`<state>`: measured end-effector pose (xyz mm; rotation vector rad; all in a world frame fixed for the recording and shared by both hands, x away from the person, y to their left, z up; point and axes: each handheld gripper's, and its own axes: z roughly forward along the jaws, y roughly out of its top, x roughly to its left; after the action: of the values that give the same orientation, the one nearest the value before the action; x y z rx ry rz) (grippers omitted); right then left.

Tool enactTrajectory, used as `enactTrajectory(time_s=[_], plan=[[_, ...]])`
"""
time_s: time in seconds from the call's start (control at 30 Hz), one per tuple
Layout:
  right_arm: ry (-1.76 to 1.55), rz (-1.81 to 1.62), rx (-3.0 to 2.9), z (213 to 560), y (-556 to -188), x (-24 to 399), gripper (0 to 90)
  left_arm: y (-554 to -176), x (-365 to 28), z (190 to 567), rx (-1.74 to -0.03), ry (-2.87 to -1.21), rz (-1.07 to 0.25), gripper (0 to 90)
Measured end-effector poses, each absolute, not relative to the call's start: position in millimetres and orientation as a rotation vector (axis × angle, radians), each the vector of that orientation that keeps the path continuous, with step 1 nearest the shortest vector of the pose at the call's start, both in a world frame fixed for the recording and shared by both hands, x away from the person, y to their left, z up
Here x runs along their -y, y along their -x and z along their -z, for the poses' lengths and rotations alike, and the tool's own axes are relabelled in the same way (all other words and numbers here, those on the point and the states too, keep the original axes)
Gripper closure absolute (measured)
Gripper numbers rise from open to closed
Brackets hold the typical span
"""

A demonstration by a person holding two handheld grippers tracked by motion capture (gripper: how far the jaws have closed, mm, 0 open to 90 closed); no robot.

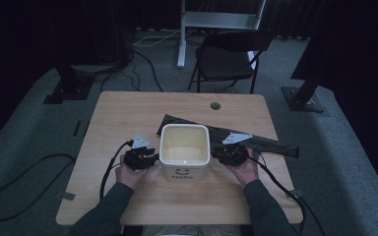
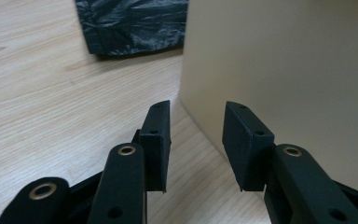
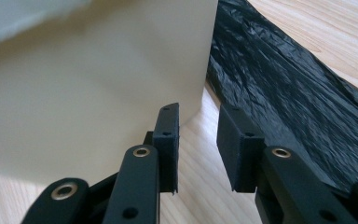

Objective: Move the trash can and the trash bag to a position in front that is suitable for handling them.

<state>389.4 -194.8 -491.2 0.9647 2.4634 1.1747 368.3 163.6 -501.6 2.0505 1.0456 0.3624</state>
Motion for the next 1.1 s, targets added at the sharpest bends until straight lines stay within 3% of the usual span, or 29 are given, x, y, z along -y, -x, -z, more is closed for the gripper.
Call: enactTrajectory(time_s=[0.4, 1.1], plan=[[-0.984, -1.230, -2.479, 490, -400, 179, 71.9, -370, -161, 500, -1.034, -2.083, -0.393, 62.7], [-0.899, -1.253, -2.538, 492, -399, 142, 71.6, -366, -198, 502, -1.119, -2.070, -0.395, 65.8]])
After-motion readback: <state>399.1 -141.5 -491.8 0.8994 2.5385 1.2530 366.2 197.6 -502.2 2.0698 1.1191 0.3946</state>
